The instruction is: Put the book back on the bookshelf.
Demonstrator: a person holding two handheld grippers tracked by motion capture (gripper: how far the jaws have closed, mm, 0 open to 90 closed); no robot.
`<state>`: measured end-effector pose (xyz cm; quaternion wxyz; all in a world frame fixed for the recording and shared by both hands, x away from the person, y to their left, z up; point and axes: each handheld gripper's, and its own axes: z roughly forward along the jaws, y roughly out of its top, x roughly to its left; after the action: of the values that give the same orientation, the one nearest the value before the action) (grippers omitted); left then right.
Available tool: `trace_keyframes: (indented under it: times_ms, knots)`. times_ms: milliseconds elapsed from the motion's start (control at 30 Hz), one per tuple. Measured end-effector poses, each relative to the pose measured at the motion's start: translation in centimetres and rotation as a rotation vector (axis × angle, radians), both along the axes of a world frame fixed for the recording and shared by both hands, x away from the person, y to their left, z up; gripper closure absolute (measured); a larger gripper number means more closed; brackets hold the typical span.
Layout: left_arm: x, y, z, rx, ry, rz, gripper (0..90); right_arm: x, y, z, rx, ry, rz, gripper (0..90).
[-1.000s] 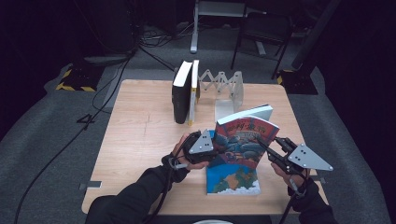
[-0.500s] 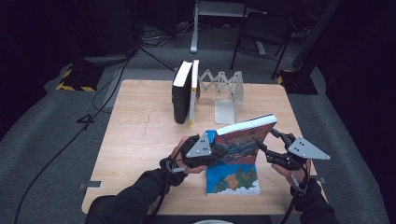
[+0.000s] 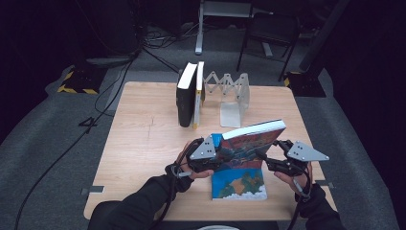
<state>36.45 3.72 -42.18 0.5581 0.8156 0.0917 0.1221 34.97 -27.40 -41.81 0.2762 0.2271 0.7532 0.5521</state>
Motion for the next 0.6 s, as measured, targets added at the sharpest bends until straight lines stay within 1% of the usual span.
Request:
trace_keyframes:
  times_ms: [100, 133, 167, 267, 433, 467, 600]
  knots:
    - [0.1, -0.2, 0.2, -0.012, 0.004, 0.002, 71.2, -0.1, 0.1, 0.0, -0.002, -0.003, -0.004, 38.9]
    - [0.0, -0.3, 0.4, -0.028, 0.009, 0.004, 71.2, -0.1, 0.1, 0.0, 0.0, -0.003, -0.003, 38.9]
    - [0.0, -0.5, 0.6, -0.034, 0.007, 0.006, 71.2, -0.1, 0.1, 0.0, -0.002, -0.007, -0.003, 39.0]
    - [0.0, -0.9, 1.1, -0.033, -0.006, 0.001, 71.1, -0.1, 0.1, 0.1, -0.004, -0.011, -0.003, 38.8]
    - [0.1, -1.2, 1.4, -0.046, -0.011, 0.012, 71.0, -0.2, 0.2, 0.1, -0.009, -0.013, -0.012, 38.8]
    - [0.1, -1.2, 1.5, -0.057, -0.009, 0.014, 70.7, -0.1, 0.2, 0.1, -0.008, -0.013, -0.012, 38.8]
    - [0.1, -1.4, 2.4, -0.092, -0.027, 0.008, 69.7, -0.1, 0.3, 0.1, -0.015, -0.014, -0.013, 38.9]
